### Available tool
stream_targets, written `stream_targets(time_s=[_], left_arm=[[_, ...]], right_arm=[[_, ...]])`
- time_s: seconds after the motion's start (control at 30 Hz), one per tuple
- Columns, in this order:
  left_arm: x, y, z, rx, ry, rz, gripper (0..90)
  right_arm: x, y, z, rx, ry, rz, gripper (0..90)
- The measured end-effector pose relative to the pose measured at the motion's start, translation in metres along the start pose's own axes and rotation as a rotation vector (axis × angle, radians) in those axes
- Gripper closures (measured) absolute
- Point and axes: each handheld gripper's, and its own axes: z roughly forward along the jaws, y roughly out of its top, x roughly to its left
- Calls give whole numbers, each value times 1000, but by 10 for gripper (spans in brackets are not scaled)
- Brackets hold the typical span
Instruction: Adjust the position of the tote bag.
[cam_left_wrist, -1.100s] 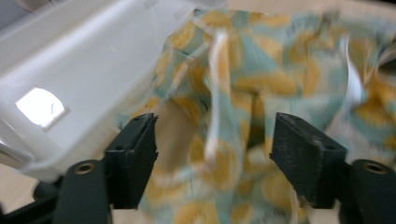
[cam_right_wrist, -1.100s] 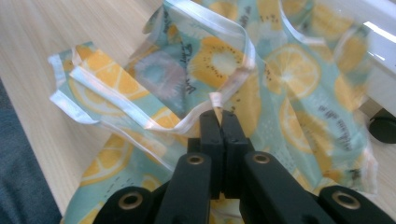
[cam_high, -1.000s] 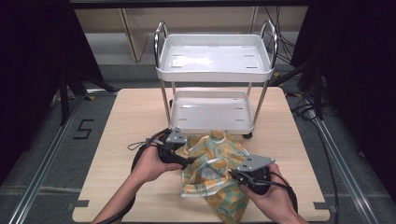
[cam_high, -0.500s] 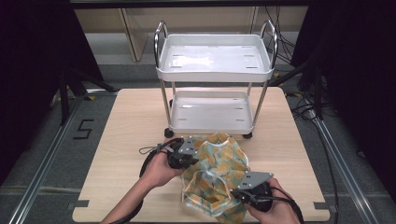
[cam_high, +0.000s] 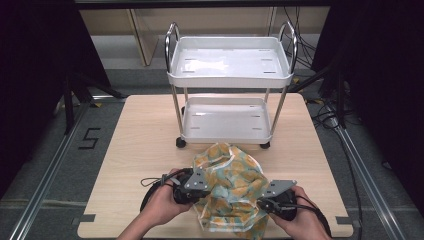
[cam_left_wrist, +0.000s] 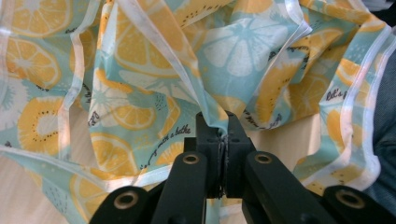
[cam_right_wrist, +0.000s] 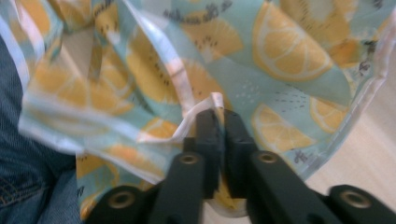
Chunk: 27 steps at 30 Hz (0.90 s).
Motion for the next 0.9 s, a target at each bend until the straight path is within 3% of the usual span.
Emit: stream_targets(time_s=[0.03,0.13,0.2,0.27,0.3,0.33,0.4,0.5,0.6,0.67,0.7,0.83,0.9], left_arm=[[0,0,0,-5,1,-1,875],[1,-3,1,-45,23,-45,840],[2,-5,0,-71,35,-65,788],[2,-8,-1,-105,45,-109,693],[2,-10,-2,-125,49,-127,616],[2,-12,-3,-149,47,-147,557],[3,-15,-6,-185,46,-170,470],[4,-18,-13,-232,51,-209,376],[6,-23,-18,-245,65,-231,334],[8,-26,-21,-261,70,-248,323],[8,-28,-23,-265,76,-271,320],[12,-29,-30,-297,92,-293,313],[13,-29,-32,-320,95,-312,316]], right_arm=[[-1,1,-3,-2,0,-1,820],[-3,2,-8,-78,-2,13,660],[-3,4,-14,-108,4,15,612],[-4,7,-23,-168,14,20,522],[-5,9,-29,-171,21,27,499],[-7,11,-33,-206,19,13,478],[-10,15,-41,-256,20,33,440],[-18,22,-49,-314,24,60,412],[-26,27,-54,-368,16,83,405],[-27,30,-59,-401,9,130,405],[-30,31,-60,-419,-5,115,405],[-30,32,-65,-430,-31,153,406],[-32,31,-66,-429,-53,139,407]])
